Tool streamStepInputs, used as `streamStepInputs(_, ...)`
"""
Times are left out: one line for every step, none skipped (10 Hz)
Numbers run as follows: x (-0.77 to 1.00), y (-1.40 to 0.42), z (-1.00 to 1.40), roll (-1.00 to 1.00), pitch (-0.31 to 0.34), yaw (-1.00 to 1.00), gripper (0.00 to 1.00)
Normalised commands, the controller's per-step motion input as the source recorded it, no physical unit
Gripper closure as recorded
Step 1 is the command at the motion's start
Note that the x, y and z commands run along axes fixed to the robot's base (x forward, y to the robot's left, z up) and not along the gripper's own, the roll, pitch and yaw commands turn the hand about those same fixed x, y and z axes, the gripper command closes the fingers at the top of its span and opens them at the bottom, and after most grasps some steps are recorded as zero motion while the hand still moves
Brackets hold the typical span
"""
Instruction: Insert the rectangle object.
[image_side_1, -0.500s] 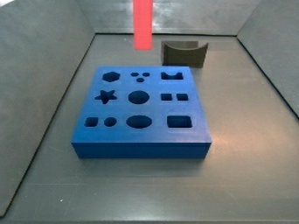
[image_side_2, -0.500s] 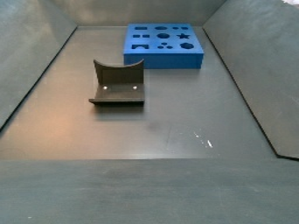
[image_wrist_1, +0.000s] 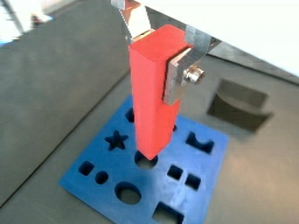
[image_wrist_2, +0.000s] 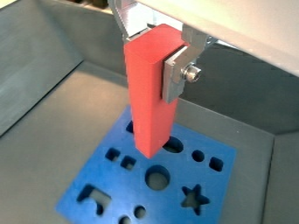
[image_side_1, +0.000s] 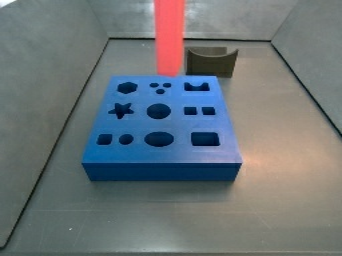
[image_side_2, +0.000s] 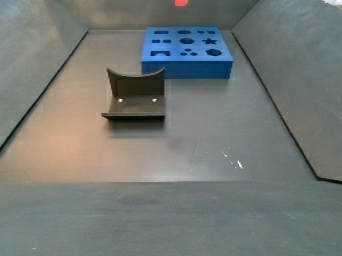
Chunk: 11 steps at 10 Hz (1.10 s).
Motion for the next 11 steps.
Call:
streamStepInputs(0.32, -0.17, -0.19, -0.06, 0.000, -0.73, 1.00)
streamStepInputs(0.45, -0.18, -0.21, -0.07, 0.000, -0.63, 1.00)
streamStepInputs(0.50, -0.19, -0.23, -0.07, 0.000, -0.59, 1.00)
streamStepInputs(0.50, -0.19, -0.23, -0.07, 0.000, -0.59, 1.00)
streamStepInputs(0.48, -0.19, -0.23, -0.07, 0.000, -0.60, 1.00)
streamStepInputs(0.40, -0.18, -0.21, -0.07, 0.000, -0.66, 1.00)
streamStepInputs(0.38, -0.17, -0.20, -0.07, 0.000, -0.68, 1.00)
streamStepInputs(0.39, -0.17, -0.21, -0.07, 0.000, -0.67, 1.00)
streamStepInputs(0.37, -0.17, -0.26, -0.04, 0.000, -0.71, 1.00)
streamStepInputs(0.22, -0.12, -0.34, 0.00, 0.000, -0.84, 1.00)
streamStepInputs(0.00, -0.07, -0.35, 0.00, 0.000, -1.00, 1.00)
